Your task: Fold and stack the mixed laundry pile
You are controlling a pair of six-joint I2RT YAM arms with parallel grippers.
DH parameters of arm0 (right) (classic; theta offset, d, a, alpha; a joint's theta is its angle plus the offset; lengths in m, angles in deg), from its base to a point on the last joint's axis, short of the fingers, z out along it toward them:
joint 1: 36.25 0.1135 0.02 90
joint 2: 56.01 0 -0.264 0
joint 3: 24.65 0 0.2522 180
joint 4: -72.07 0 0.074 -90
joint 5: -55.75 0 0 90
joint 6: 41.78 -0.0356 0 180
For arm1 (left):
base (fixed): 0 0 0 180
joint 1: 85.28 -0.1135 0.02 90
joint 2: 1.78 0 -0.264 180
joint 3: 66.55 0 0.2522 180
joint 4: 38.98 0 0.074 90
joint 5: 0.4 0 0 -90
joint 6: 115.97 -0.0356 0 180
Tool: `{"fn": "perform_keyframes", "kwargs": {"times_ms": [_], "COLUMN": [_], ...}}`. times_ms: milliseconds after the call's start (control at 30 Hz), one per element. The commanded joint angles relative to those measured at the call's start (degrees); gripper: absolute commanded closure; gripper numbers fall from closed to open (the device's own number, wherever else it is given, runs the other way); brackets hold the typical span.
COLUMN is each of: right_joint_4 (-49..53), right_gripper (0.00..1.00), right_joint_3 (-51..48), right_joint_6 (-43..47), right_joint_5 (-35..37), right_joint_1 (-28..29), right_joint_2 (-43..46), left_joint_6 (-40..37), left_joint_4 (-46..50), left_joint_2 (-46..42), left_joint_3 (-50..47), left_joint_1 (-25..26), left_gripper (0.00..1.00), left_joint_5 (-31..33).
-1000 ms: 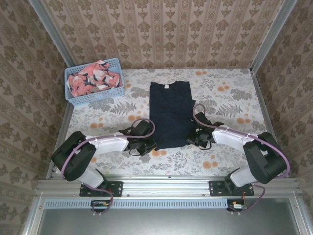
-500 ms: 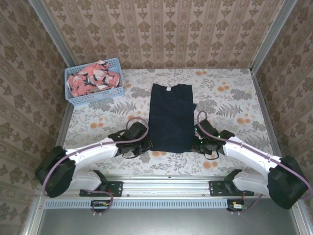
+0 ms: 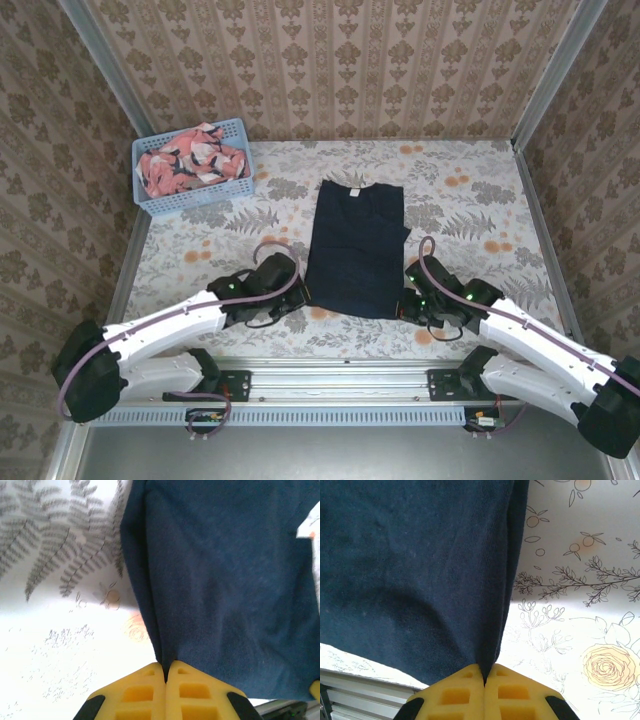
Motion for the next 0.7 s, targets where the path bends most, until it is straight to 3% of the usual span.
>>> {"fn": "perform_keyframes", "kwargs": {"times_ms": [0, 167, 267, 433, 467, 500, 533, 600, 667], "right_joint_4": [0.34, -7.62, -12.82, -20.07, -21.25, -20.31, -20.17, -22.7, -25.04], "right_gripper": [1.0, 1.0, 1.0, 0.96, 0.79, 0.38, 0.01, 0.0, 0.0], "right_joint_3": [4.35, 8.92, 15.95, 34.25, 38.26, 43.65, 48.41, 51.41, 51.76], "right_joint_6": [1.56, 6.68, 10.41, 14.8, 14.13, 12.31, 10.45, 8.25, 8.03], "right_joint_5": [1.88, -2.88, -5.85, -4.12, -3.94, -6.12, -8.59, -8.01, -7.66], "right_joint_1": [-2.59, -13.07, -19.34, -28.44, -30.49, -33.2, -35.28, -36.94, -37.61], "right_joint_2": [-0.69, -5.94, -13.38, -34.75, -39.64, -45.65, -50.67, -54.6, -55.14], "left_joint_6": [-3.97, -11.91, -16.48, -24.58, -25.24, -25.99, -25.35, -25.43, -28.34], "left_joint_4": [-0.71, -4.89, -8.8, -8.34, -7.26, -2.88, 4.71, 13.29, 15.92], "left_joint_2": [0.41, 8.26, 17.13, 41.71, 47.46, 55.19, 63.15, 73.26, 75.15], "left_joint_3": [3.87, 12.97, 21.3, 49.11, 55.88, 65.43, 77.59, 93.9, 98.7], "left_joint_1": [-3.89, -10.61, -15.1, -21.01, -22.29, -23.59, -24.88, -26.02, -26.07], "left_gripper": [1.0, 1.0, 1.0, 0.97, 0.73, 0.05, 0.0, 0.0, 0.0], "left_joint_5": [2.1, -0.9, -5.02, -7.8, -8.07, -9.22, -12.72, -17.88, -15.23]}}
